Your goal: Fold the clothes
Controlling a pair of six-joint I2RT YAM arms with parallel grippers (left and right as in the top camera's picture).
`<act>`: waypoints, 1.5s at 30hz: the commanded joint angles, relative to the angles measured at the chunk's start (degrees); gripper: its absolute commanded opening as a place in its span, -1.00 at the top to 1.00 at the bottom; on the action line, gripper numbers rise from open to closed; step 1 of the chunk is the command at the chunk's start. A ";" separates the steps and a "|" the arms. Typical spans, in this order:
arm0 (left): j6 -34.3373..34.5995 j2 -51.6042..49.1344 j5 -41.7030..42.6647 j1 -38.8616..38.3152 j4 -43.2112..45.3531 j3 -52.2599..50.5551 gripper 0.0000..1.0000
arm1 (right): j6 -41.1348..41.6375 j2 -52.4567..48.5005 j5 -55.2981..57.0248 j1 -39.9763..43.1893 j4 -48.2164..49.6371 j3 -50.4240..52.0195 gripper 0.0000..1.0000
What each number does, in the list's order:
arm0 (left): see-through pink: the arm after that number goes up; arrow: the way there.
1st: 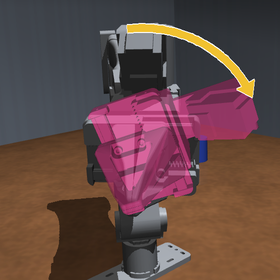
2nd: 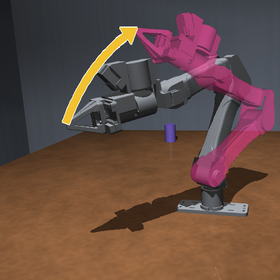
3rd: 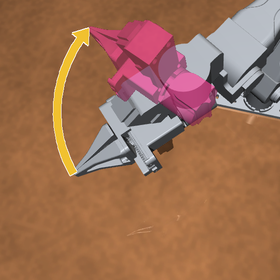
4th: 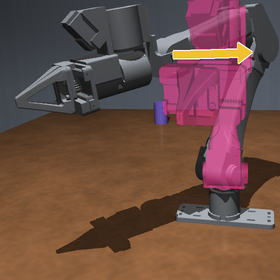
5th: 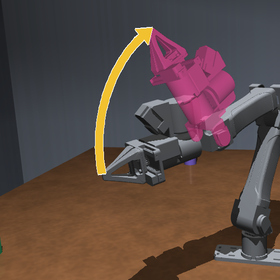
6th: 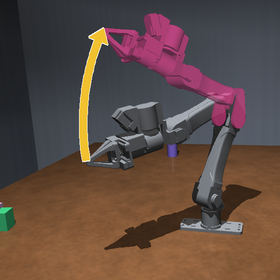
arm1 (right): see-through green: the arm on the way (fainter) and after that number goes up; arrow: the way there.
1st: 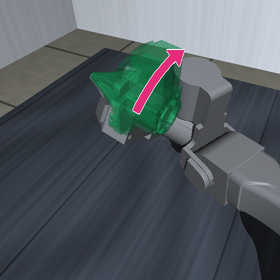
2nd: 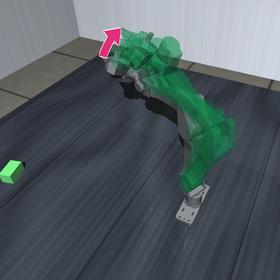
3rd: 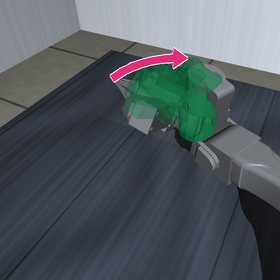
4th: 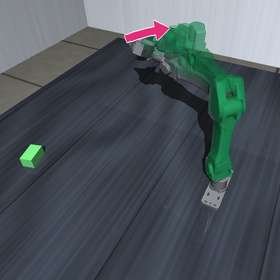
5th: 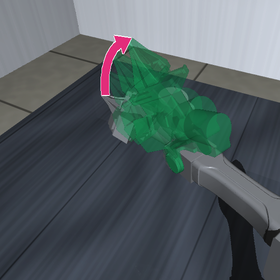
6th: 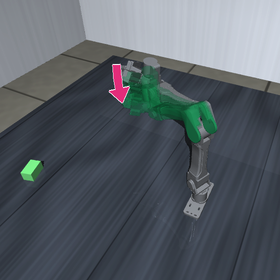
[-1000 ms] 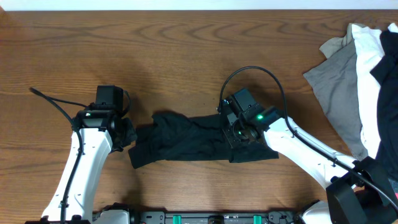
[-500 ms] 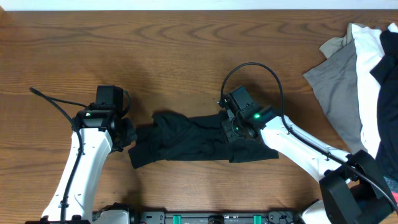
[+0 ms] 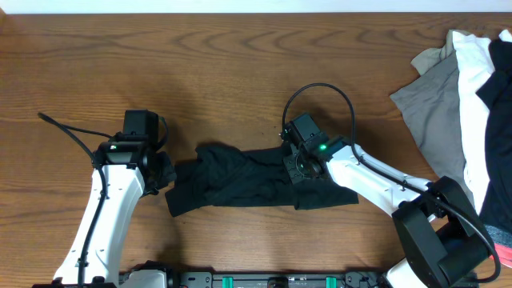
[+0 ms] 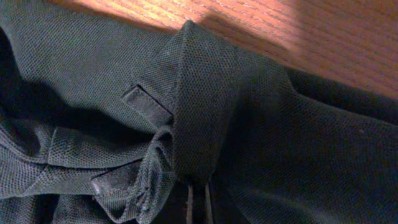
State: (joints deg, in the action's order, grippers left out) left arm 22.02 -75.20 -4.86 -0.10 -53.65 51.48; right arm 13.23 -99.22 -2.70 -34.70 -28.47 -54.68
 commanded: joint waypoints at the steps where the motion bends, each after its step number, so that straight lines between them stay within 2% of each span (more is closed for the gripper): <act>1: -0.76 0.37 -0.07 0.20 -0.31 0.48 0.80 | 1.55 1.68 0.33 -0.20 -0.50 -1.66 0.97; 8: -0.76 0.35 -0.07 0.20 -0.31 0.48 0.80 | 1.49 6.67 1.29 0.31 -1.46 -4.35 0.97; 22: -0.76 0.35 -0.07 0.20 -0.31 0.48 0.80 | 1.31 6.69 2.49 1.05 -1.53 -4.63 0.95; 25: -0.76 0.37 -0.07 0.20 -0.33 0.48 0.80 | 1.29 6.62 1.11 0.90 -2.43 -4.63 0.84; 29: -0.76 0.35 -0.07 0.20 -0.57 0.48 0.79 | 1.29 6.62 -0.35 0.72 -4.48 -4.63 0.47; 34: -0.76 0.35 -0.07 0.20 -0.76 0.48 0.78 | 1.38 6.71 1.03 1.14 -5.66 -4.63 0.35; 38: -0.76 0.37 -0.07 0.20 -0.74 0.48 0.79 | 1.33 6.99 3.48 1.99 -4.87 -5.35 0.40; 42: -0.76 0.37 -0.07 0.20 -0.68 0.48 0.78 | 1.31 7.08 5.73 2.84 -3.89 -6.27 0.64; 45: -0.74 0.35 -0.07 0.20 -0.68 0.48 0.78 | 1.33 6.84 6.80 3.34 -2.71 -6.25 0.72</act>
State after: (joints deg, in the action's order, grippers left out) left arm 22.02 -75.20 -4.86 -0.10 -54.00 51.48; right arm 14.50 -93.08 1.63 -32.14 -31.70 -59.46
